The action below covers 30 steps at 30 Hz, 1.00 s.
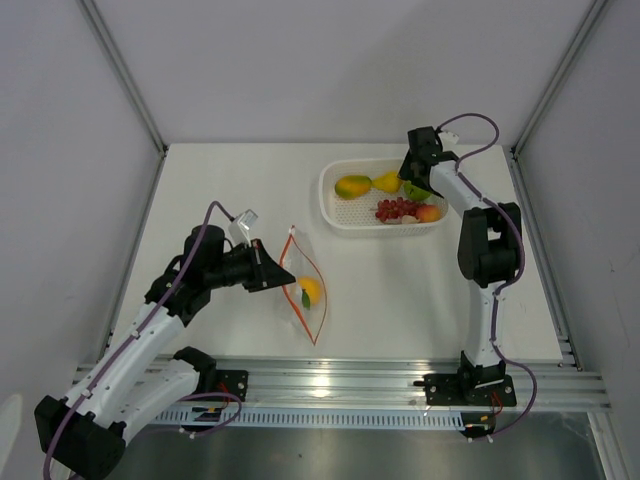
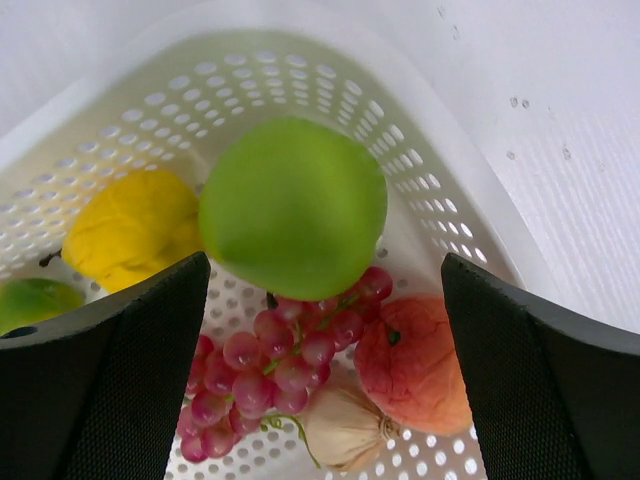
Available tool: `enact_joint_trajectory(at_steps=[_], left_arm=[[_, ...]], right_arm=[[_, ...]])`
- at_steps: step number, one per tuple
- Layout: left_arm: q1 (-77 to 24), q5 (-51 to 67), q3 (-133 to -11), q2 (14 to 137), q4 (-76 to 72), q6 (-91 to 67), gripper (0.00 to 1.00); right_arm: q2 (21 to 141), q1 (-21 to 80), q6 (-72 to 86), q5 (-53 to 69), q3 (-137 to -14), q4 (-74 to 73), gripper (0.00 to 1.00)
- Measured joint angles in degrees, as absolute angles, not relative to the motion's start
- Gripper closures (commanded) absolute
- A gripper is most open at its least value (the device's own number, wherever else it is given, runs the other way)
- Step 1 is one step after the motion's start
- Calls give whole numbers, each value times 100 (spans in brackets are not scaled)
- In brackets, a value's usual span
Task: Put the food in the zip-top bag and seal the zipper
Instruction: Pick up the fake fruit from the bin.
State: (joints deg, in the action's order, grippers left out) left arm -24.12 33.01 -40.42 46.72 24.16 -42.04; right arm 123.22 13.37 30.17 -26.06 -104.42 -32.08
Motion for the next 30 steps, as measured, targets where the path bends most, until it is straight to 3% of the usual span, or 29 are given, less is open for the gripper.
enact_joint_trajectory(at_steps=[12, 21, 24, 27, 30], left_arm=[[-2340, 3343, -4003, 4674, 2405, -4200, 99], [-2276, 3367, -3920, 4674, 2408, -4198, 99], [-2263, 3371, -3911, 4674, 2408, -4198, 99], [-2257, 3371, -3911, 4672, 2408, -4198, 99], [-2255, 3371, -3909, 4670, 2408, -4198, 99]], right_arm=[[12846, 1313, 3629, -2414, -10827, -3155, 5], [13098, 1310, 3627, -2473, -10840, -2993, 14], [13098, 1310, 3575, -2528, -10840, -2864, 20], [13098, 1310, 3485, -2558, -10840, -2764, 33], [13098, 1310, 3424, -2567, -10833, -2698, 54]])
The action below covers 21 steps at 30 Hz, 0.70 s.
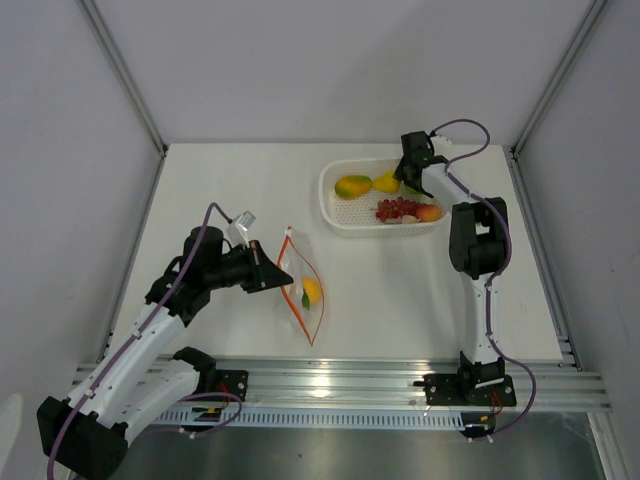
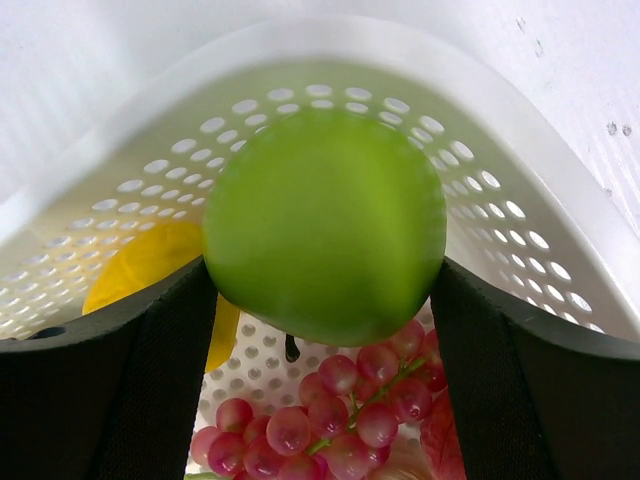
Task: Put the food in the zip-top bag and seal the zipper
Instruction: Pick up the fake fruit from the bin.
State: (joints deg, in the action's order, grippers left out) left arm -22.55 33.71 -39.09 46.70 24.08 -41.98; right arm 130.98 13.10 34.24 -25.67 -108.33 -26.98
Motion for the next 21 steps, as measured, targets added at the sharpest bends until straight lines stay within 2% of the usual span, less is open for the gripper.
enact_joint_trajectory(at_steps=[1, 4, 6, 10, 13, 21], left_arm=[[-2252, 3371, -3909, 4668, 2408, -4198, 99], [-2252, 3371, -3889, 4641, 2405, -4198, 99], [-2252, 3371, -3870, 4624, 2408, -4198, 99], [-2250, 3371, -3868, 4622, 2408, -4198, 99], [-2248, 3371, -3868, 4622, 2408, -4200, 100], [-2246, 3380, -3868, 4639, 2394, -4198, 99]], right_arm=[[13098, 1310, 3400, -2565, -10820, -2672, 66], [13098, 1313, 3339, -2563, -10742, -2576, 85], [13098, 1313, 3310, -2565, -10641, -2497, 91], [12905, 1352, 3234, -2565, -10326, -2353, 93], [12564, 1404, 3133, -2567, -9843, -2268, 100], [11187, 1846, 2709, -2403, -8676, -1876, 100]])
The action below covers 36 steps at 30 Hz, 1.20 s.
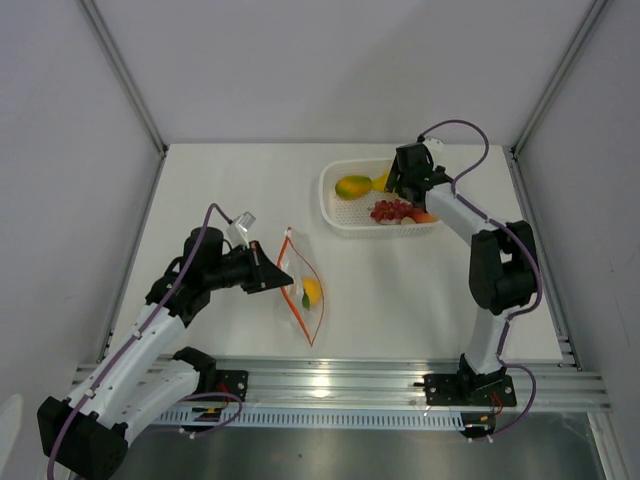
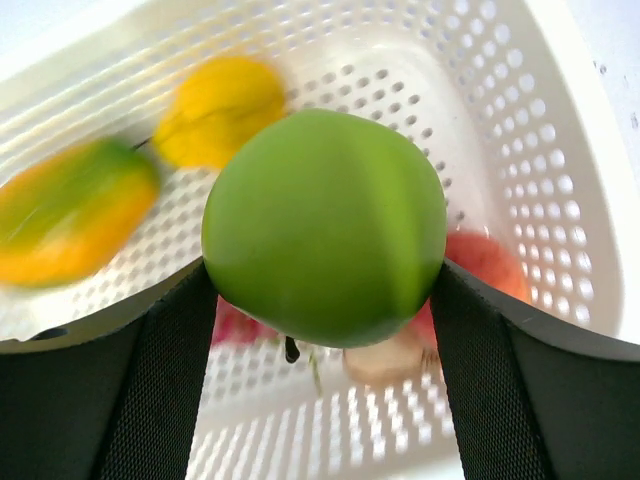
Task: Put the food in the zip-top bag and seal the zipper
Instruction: Pick up the fake fruit from the bin, then place the fake fruit in the zipper food storage bag.
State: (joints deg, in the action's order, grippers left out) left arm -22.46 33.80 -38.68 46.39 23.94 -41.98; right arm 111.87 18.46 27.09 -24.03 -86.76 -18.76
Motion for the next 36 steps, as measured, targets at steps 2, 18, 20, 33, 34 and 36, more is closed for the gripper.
enact_joint_trajectory(at_steps=[2, 18, 20, 33, 34, 36], left_arm=[[-2246, 3382, -3868, 4663, 2375, -4198, 100], [-2237, 3507, -3868, 4919, 2274, -4195, 100], [-2237, 3527, -3870, 5000, 2272, -4191, 99], [-2235, 3546, -3977, 5262, 2290, -4150, 99], [-2235, 3548, -3983, 5260, 2294, -4150, 99], [-2235, 3548, -3988, 5260, 2309, -4150, 99]], right_arm=[[10733, 1997, 2563, -2333, -8383, -1765, 100], [6248, 4106, 1264, 414, -6097, -1734, 100], [5902, 4523, 1184, 814, -6082, -1835, 100], [6761, 6029, 1022, 1940, -6246, -1992, 100], [6886, 6058, 1011, 1975, -6259, -1992, 100], [7057, 6071, 993, 1997, -6270, -2014, 100]])
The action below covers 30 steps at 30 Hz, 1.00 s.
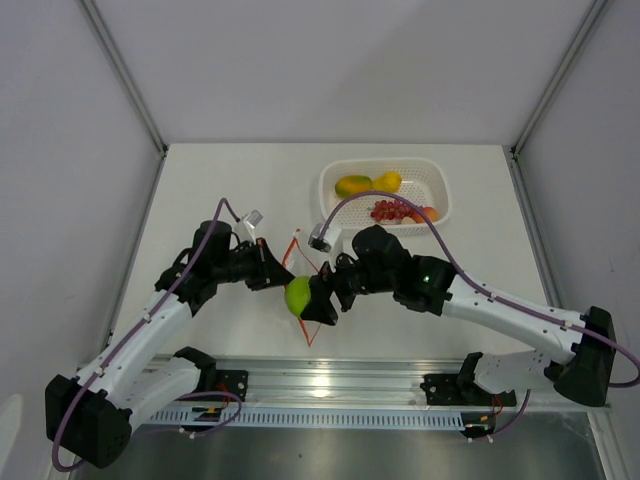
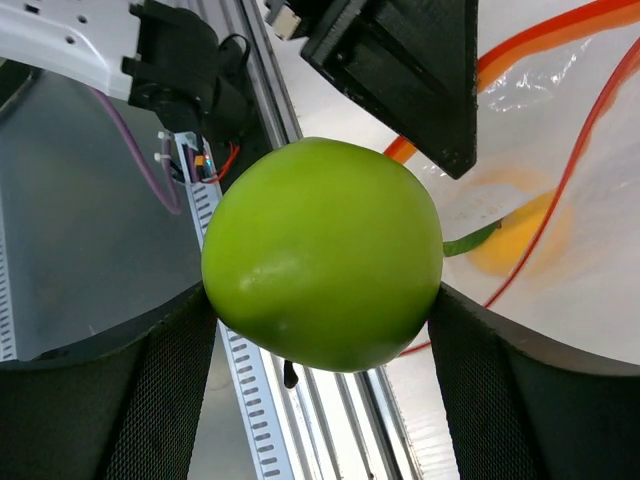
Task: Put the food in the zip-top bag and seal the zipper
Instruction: Place the fake fruit in the zipper food storage bag.
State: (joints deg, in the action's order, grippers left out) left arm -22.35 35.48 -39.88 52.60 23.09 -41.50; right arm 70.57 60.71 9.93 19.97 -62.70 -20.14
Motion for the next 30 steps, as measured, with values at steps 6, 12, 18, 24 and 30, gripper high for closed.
enact_joint_trajectory(at_steps=[6, 12, 18, 24, 30], left_arm=[[-2235, 3573, -3988, 5245, 2327, -4150, 99], [-2235, 3581, -3988, 5190, 2342, -4150, 99], [-2237, 3583, -3988, 5041, 2375, -4150, 100], [-2235, 3586, -3988, 4980, 2416, -4150, 99], [-2235, 3599, -3988, 4980, 2432, -4152, 99]], right_arm=[[7308, 6071, 987, 1660, -6479, -2202, 100], [7498, 6071, 1059, 836, -6735, -2432, 99], [7568, 6069, 1160, 228, -6753, -2733, 90], [7590, 6069, 1223, -49, -6755, -2917, 54], [7590, 6080, 1238, 117, -6755, -2910, 56]])
